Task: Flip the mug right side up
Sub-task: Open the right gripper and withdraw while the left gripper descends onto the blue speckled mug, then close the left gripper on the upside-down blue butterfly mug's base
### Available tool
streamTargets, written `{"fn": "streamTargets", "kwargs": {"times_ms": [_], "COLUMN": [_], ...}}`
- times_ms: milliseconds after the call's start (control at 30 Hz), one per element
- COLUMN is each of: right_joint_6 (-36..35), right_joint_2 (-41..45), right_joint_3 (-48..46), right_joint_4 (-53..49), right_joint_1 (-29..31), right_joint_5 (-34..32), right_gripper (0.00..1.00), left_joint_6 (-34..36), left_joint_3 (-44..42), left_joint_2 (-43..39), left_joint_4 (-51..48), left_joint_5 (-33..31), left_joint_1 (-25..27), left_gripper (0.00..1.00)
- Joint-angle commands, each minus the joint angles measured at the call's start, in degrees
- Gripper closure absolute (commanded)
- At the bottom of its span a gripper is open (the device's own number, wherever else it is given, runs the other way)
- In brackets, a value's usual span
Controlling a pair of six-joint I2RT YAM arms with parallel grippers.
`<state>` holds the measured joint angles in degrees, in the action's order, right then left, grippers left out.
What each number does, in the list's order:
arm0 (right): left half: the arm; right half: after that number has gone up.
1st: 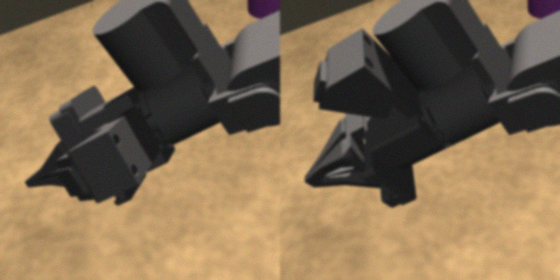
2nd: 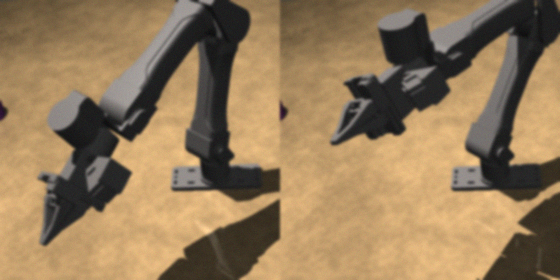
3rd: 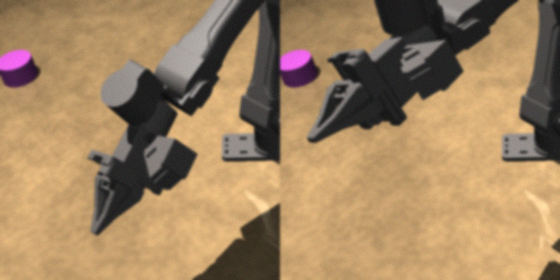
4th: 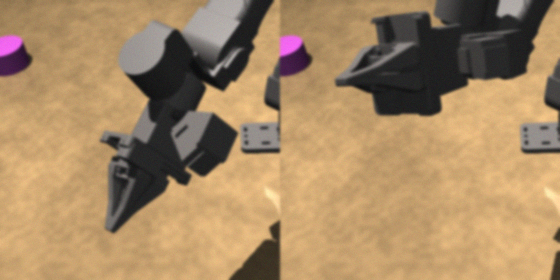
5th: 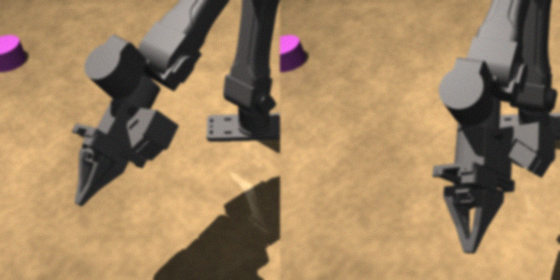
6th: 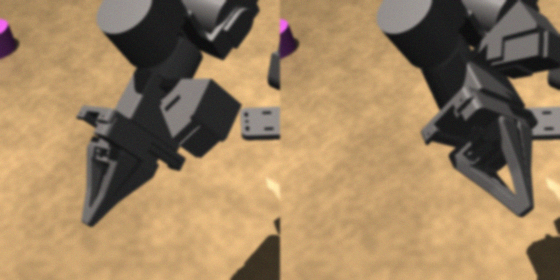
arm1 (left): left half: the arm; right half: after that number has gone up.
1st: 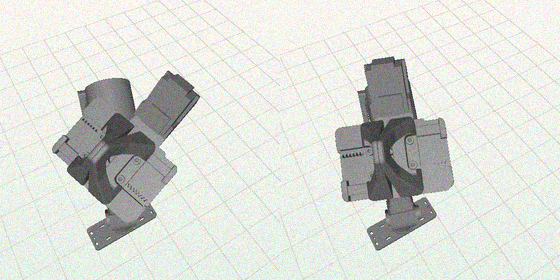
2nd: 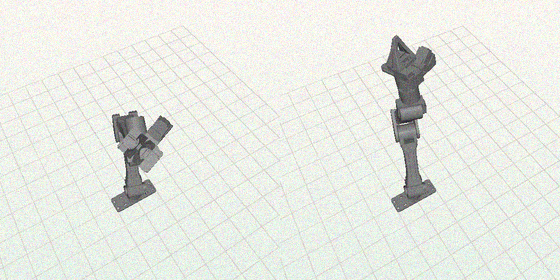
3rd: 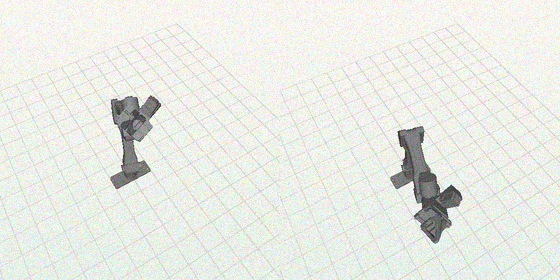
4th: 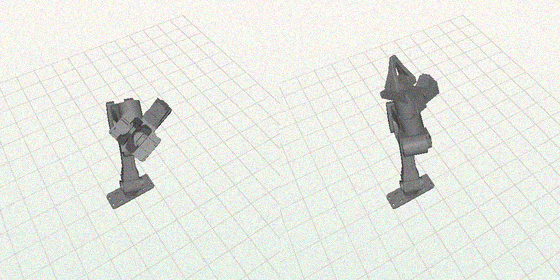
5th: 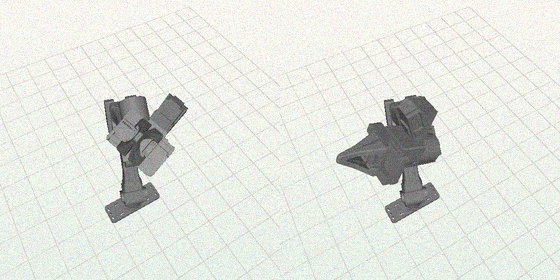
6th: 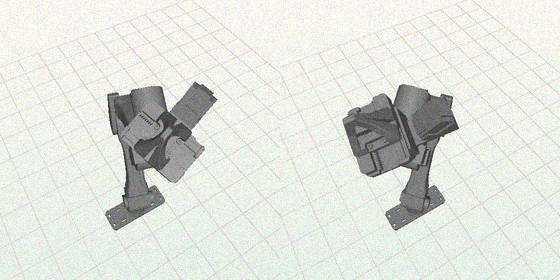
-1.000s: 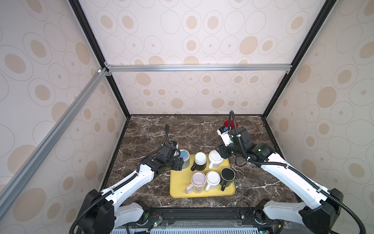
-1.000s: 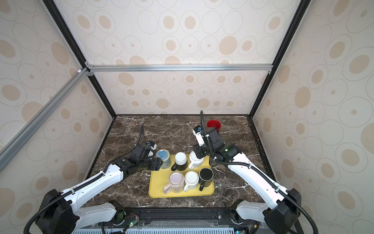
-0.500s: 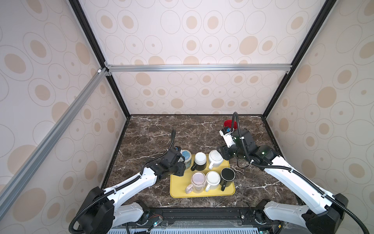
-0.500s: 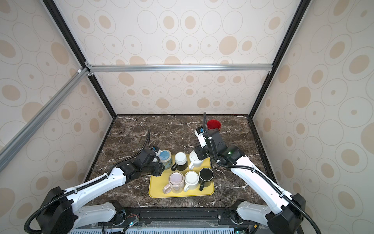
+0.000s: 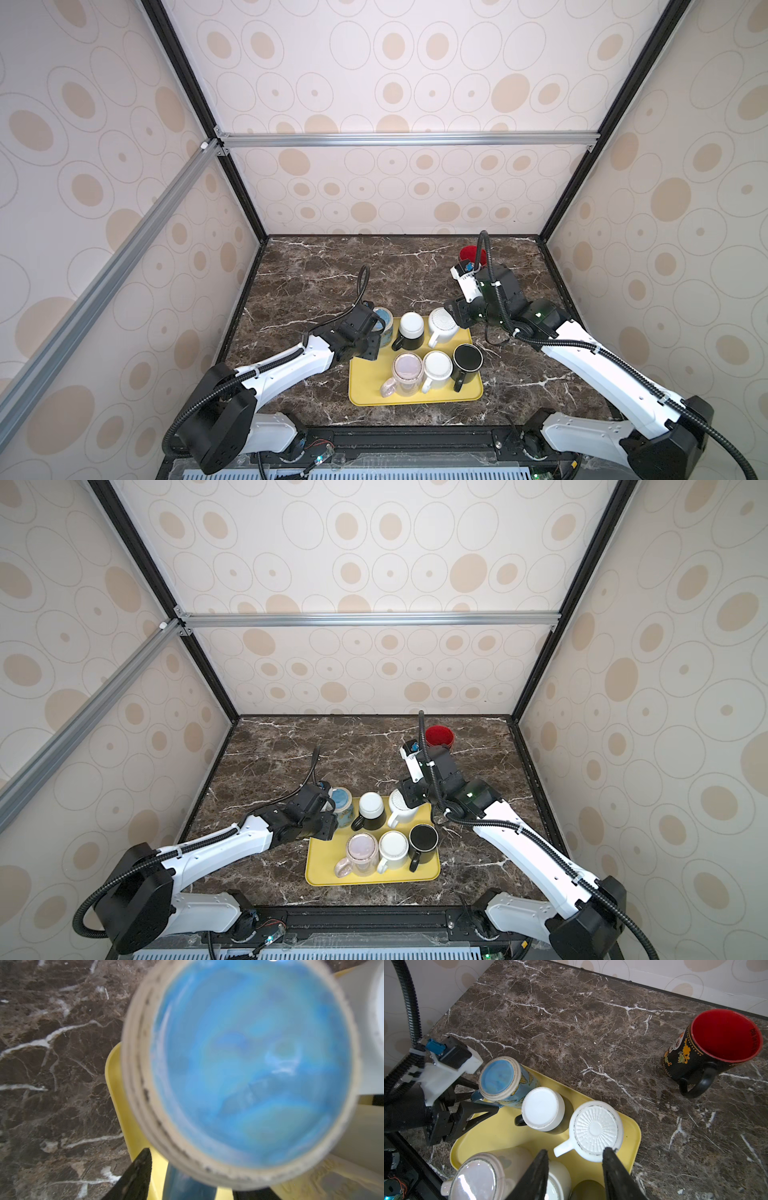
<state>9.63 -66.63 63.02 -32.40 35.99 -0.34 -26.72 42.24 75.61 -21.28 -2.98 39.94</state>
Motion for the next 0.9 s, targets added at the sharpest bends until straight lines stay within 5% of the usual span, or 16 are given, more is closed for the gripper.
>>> {"fn": "streamTargets", "kwargs": {"times_ms": [0,867], "right_joint_6": [0.39,2.15], "right_joint_2": [-0.06,-1.88], "right_joint_3": [-0.28,-0.09], "right_joint_4": [0.48,2.64], "right_joint_1": [0.21,0.16], "right_joint_5": [-0.01,3.33], "right_gripper": [0.56,0.6], "left_joint_6": [1.21,4.3], "left_joint_3": [2.09,6.22], "left_joint_2": [0.86,3.35], "left_joint_4": [0.72,0.43], "left_joint_5": [-1.59,-4.38], "left_joint_1": [0.44,0.45], "left_gripper": [0.42,0.46]}}
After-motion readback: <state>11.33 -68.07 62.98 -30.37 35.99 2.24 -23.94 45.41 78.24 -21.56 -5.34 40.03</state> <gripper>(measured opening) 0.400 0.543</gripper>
